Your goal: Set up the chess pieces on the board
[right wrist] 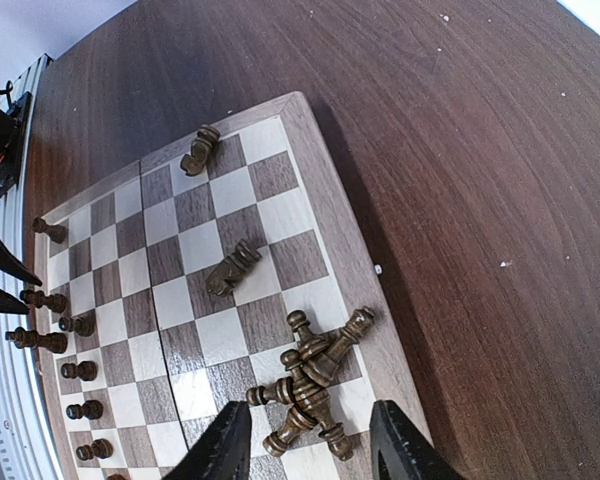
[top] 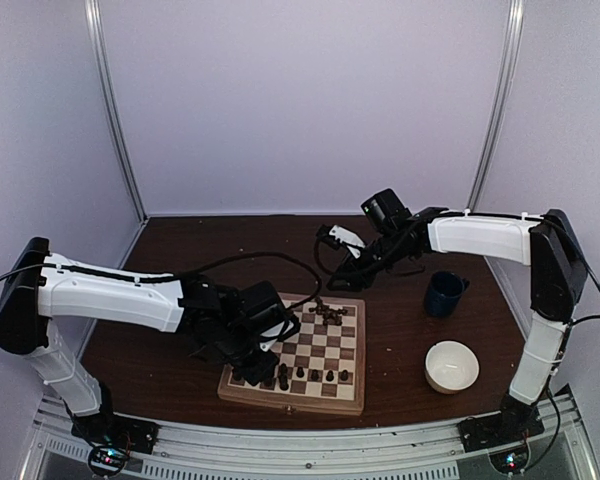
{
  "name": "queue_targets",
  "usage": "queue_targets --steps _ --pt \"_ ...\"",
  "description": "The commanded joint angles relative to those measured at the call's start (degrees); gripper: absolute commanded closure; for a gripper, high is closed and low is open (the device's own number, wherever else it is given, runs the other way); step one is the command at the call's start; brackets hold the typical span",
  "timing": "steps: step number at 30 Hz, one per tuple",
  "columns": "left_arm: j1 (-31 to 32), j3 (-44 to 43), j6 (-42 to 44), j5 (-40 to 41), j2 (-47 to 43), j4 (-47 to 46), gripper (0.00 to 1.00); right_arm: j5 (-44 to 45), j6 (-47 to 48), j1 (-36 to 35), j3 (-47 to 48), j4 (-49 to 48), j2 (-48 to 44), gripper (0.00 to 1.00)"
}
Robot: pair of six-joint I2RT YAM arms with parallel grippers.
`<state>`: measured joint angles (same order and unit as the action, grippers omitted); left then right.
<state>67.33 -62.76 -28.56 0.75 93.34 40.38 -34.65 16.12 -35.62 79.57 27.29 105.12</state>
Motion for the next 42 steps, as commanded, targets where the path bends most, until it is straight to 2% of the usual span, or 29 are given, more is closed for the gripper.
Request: queue_targets --steps 1,7,11,18,25,35,42 --pt "-0.06 -1.19 0.33 0.09 -0.71 0.28 0.72 -0.06 -0.6 0.38 1.11 -0.13 -0.28 0.56" --pt "-0.58 -3.42 1.9 4.69 -6.63 1.19 0.55 -0.15 -0.64 0.45 1.2 -0.12 -0.69 0.55" --pt "-6.28 -2.7 1.57 4.21 -11.17 -0.5 0.52 -0.61 -0.61 0.45 1.28 0.0 -0.7 0.55" --pt "-20.97 5.41 -7.97 -4.03 -13.56 -12.15 0.56 -1.57 -0.53 0.25 1.59 0.57 -1.34 0.55" --pt "-24.61 3.72 -8.84 -7.33 -6.05 -14.73 0.56 -0.56 1.36 -1.97 2.07 1.57 -1.73 0.55" --pt "-32.42 3.96 -7.68 -16.15 -1.15 -21.27 0.54 6.14 2.88 -11.02 6.9 3.51 2.01 0.55" --pt "-34.78 1.95 -6.96 -21.17 3.7 -24.58 0.66 10.01 3.79 -16.34 11.68 4.68 8.22 0.57"
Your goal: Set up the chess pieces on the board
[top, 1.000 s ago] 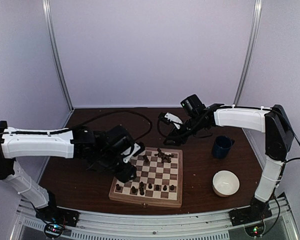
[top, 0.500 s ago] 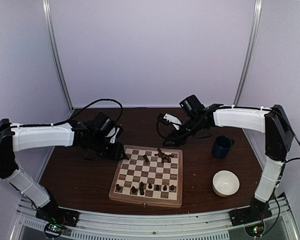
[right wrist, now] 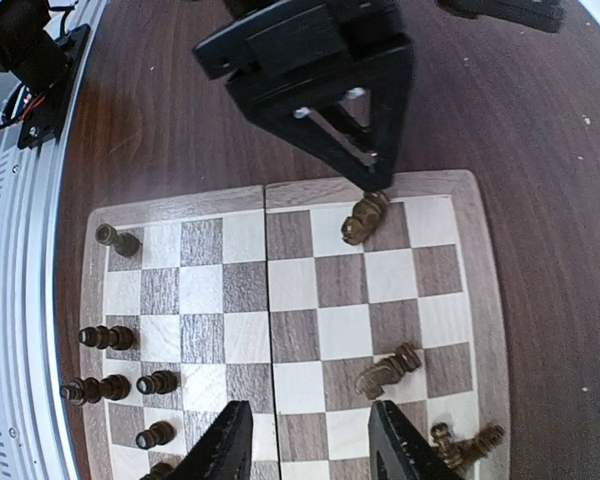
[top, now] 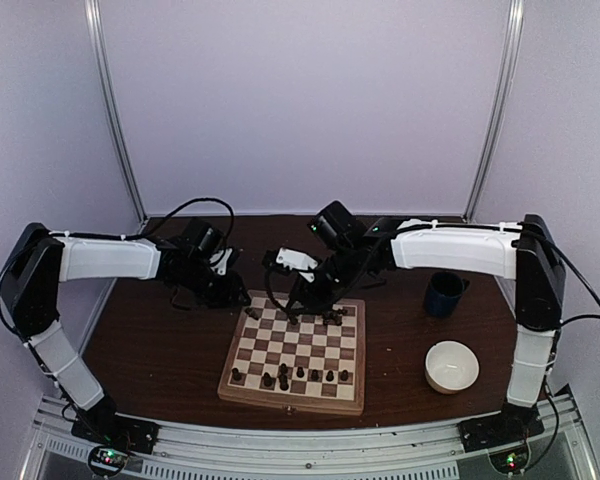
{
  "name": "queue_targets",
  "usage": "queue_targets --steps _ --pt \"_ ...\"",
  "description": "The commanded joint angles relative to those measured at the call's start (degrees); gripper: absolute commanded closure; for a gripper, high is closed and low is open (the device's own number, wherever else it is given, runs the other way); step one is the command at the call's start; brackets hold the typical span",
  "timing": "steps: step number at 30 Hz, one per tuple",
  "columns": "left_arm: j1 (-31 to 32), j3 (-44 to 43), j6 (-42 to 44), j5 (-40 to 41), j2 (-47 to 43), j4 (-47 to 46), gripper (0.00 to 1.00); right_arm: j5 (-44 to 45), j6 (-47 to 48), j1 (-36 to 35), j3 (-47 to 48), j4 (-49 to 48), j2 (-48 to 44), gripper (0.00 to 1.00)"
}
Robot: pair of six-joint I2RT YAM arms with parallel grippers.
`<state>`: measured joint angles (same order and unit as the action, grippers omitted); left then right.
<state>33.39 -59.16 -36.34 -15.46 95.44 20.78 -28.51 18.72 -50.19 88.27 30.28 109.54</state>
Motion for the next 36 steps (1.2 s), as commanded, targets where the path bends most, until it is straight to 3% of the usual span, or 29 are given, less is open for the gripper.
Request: queue_targets --steps 1,16,26,36 --pt "-0.98 -1.48 0.5 -5.78 2.0 -5.81 0.67 4.61 1.26 -2.33 3.81 1.87 4.82 0.57" --pt "-1.04 -0.68 -1.51 -8.93 6.55 -10.8 0.67 6.54 -1.73 -3.65 16.94 3.94 17.7 0.54" --pt "-1.04 1.05 -1.85 -8.97 3.29 -12.95 0.66 6.03 -1.67 -5.16 23.43 4.63 23.53 0.52" --pt "-2.79 4.23 -1.84 -2.24 -2.99 -10.16 0.62 7.68 -1.11 -5.7 27.92 5.3 28.28 0.5"
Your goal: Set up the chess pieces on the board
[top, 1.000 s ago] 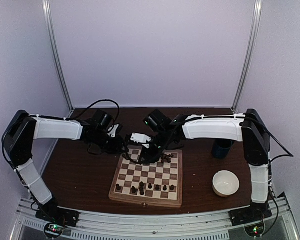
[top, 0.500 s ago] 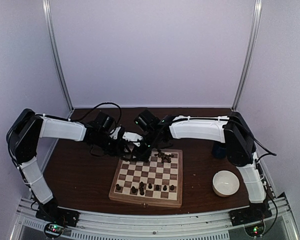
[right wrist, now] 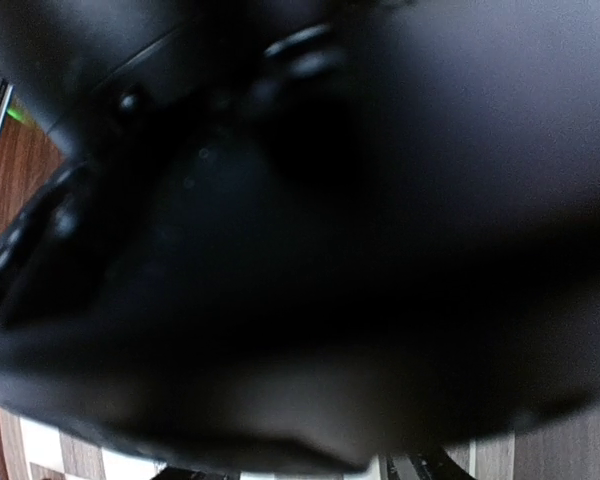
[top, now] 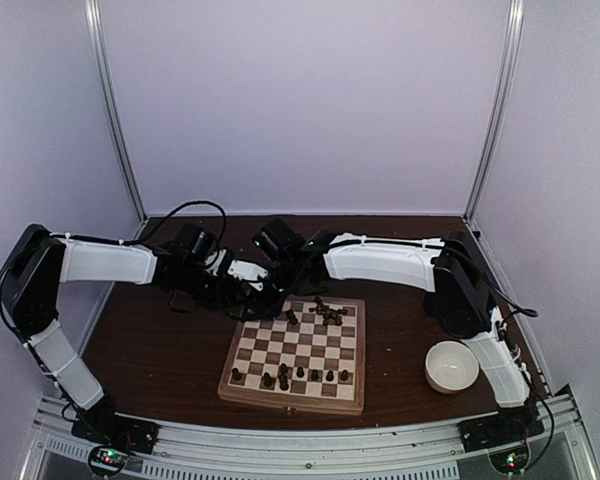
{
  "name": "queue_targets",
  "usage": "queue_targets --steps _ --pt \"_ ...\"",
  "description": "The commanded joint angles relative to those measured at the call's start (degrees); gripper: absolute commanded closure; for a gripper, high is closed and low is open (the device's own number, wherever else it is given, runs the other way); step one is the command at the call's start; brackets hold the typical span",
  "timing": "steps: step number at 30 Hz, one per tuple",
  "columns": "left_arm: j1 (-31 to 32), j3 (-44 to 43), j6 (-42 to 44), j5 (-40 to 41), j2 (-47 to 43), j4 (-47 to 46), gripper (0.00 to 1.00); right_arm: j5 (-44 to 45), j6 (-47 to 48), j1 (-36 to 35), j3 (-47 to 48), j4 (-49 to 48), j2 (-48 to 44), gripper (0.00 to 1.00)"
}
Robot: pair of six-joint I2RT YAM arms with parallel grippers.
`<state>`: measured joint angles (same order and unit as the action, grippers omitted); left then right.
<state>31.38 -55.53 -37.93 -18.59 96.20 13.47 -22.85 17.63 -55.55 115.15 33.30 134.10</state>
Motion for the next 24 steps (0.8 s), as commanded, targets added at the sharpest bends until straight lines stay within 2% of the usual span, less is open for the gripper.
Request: queue_targets --steps 1,14,24 --pt "-0.79 1.06 -0.39 1.06 -4.01 -2.84 0.62 2.08 0.17 -0.37 1.49 2.45 4.27 0.5" --pt "-0.92 6.07 -0.28 3.37 -9.24 -2.4 0.61 4.97 2.22 -0.17 3.67 3.88 7.94 0.5" --pt "-1.32 7.69 -0.66 3.92 -10.02 -2.84 0.61 6.6 2.32 0.58 2.81 3.68 8.37 0.5"
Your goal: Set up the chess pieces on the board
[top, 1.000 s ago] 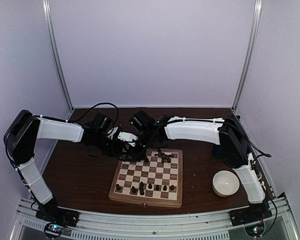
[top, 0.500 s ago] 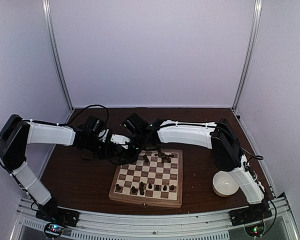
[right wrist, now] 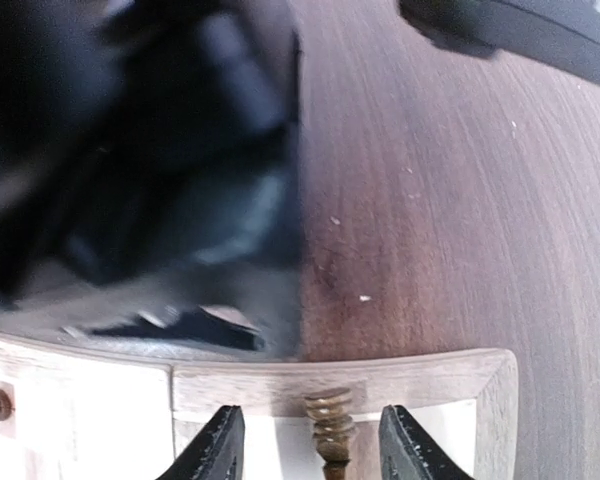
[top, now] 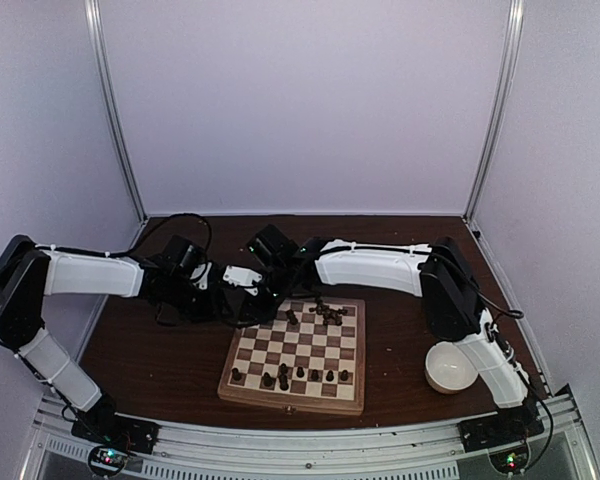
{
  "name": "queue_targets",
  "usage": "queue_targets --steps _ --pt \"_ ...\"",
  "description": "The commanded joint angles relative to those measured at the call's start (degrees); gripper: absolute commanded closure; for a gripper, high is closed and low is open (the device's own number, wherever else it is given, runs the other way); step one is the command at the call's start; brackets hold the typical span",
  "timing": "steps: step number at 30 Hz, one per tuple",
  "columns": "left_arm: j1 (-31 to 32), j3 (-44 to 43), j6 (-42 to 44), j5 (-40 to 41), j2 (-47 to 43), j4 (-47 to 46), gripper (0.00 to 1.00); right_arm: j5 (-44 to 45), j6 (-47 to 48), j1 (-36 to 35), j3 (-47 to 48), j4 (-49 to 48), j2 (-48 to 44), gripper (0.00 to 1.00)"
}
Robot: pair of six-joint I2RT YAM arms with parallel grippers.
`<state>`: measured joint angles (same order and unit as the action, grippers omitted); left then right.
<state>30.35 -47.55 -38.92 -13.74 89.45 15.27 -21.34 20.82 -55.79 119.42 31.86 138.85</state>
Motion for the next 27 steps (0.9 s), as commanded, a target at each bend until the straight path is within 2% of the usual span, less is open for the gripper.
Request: queue_targets --steps 1,9,17,20,24,27 --pt "-0.41 0.14 -0.01 -0.4 -3.69 -4.93 0.61 5.04 -0.94 1.04 -1.73 5.11 3.63 0.5" --pt "-0.99 0.35 -0.01 -0.71 -3.96 -5.18 0.59 2.87 -0.93 1.97 -3.82 5.4 3.4 0.58" --pt "-0.99 1.52 0.81 -2.71 -3.47 -8.11 0.59 -0.41 -0.65 2.09 -4.75 5.27 1.29 0.88" --pt "-0.99 3.68 2.93 -4.14 -5.36 -12.05 0.58 -2.31 -1.32 2.17 -7.12 5.57 -2.61 0.94" --pt "-0.75 9.75 8.47 -8.96 -12.89 -22.35 0.54 -7.59 -2.57 2.81 -11.6 6.74 -10.3 0.95" --pt "1.83 14.49 12.33 -11.49 -18.47 -30.6 0.52 -11.17 -2.04 3.56 -14.06 9.64 -15.5 0.95"
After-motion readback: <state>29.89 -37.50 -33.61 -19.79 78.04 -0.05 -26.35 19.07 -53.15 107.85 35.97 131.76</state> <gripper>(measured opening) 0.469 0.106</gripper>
